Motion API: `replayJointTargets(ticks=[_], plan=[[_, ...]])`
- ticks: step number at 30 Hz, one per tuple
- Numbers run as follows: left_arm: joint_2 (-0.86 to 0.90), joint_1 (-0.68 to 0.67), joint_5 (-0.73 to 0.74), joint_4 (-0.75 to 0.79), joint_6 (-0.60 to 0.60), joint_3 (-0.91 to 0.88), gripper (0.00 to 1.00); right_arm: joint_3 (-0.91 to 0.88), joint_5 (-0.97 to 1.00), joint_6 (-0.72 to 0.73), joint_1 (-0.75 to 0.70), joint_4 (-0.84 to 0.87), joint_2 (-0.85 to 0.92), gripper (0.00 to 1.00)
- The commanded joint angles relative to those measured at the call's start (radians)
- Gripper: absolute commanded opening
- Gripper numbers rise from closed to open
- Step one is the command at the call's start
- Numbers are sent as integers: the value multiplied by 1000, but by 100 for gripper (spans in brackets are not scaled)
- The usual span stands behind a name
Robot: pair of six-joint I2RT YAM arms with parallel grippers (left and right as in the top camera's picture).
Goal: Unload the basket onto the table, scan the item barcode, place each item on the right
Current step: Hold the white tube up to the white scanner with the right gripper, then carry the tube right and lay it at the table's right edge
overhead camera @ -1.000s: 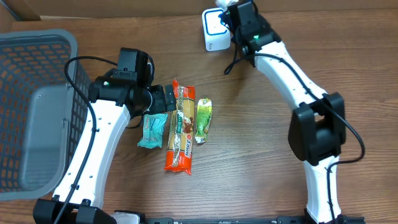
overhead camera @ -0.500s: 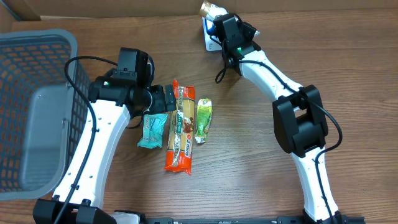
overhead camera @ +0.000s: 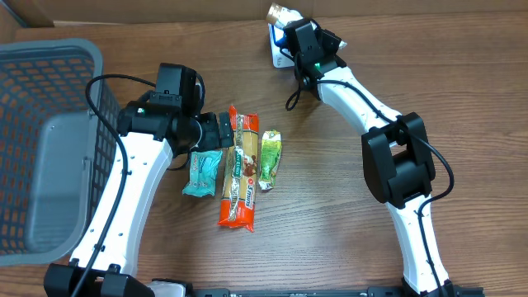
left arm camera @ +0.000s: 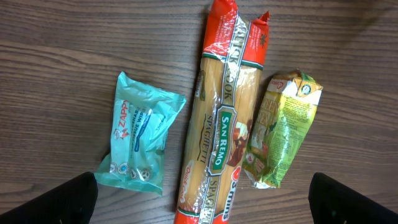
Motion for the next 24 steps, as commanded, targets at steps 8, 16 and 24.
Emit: replayJointTargets(ticks=[8,16,24], plan=[[7,8,10,1,8,5,100,30,-66,204,20,-114,-163,4],[7,8,10,1,8,5,100,32,-769,633,-49,-551,-521,4],[7,8,10,1,8,5,100,3,-1019,1244,-359,-912,-645,4]])
